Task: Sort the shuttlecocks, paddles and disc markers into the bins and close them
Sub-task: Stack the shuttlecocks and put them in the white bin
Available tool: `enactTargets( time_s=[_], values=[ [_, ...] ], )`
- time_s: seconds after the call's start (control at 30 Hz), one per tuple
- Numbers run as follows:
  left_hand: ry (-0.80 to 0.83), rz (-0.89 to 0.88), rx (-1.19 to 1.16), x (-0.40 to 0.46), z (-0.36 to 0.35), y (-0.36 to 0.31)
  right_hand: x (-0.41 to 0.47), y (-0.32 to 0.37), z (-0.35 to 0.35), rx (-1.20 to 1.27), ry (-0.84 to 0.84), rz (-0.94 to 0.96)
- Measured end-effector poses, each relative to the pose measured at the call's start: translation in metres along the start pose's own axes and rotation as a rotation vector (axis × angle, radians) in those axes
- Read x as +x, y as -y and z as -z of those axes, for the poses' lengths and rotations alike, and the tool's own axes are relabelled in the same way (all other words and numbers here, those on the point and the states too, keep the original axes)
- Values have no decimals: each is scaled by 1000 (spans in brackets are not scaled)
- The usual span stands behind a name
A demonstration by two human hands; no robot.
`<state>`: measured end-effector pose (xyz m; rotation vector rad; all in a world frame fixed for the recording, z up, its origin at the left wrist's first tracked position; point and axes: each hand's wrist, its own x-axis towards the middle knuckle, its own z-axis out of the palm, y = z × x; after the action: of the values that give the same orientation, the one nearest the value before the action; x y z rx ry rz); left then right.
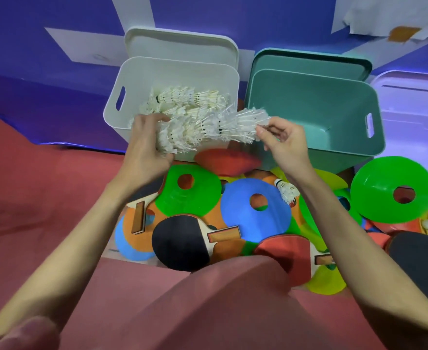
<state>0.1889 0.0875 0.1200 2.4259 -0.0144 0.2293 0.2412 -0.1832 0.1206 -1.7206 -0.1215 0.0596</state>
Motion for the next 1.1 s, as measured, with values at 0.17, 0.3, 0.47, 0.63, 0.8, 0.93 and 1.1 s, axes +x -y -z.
enactTargets(
  time_s=[0.17, 0.3, 0.47, 0.63, 0.8, 0.93, 1.1],
  values=[
    [30, -33, 116, 80, 34, 9, 52, 16, -28, -13, -45, 37],
    [219, -27, 275, 157, 38, 42, 104, 6, -53, -12, -100, -59],
    [449, 31, 372, 200, 24, 73, 148, -14, -79, -173, -72, -172],
    [523, 37, 399, 209, 12, 102, 165, -29, -90, -321, -15, -242],
    [667, 157, 367, 202, -1, 110, 165, -36, -94, -443, 89, -298],
    [708, 236, 326, 196, -10, 121, 168, -38, -101, -718, 258, -266],
    [723, 369, 89, 196, -6, 122, 174, -34, -101, -1011, 411, -190]
  ],
)
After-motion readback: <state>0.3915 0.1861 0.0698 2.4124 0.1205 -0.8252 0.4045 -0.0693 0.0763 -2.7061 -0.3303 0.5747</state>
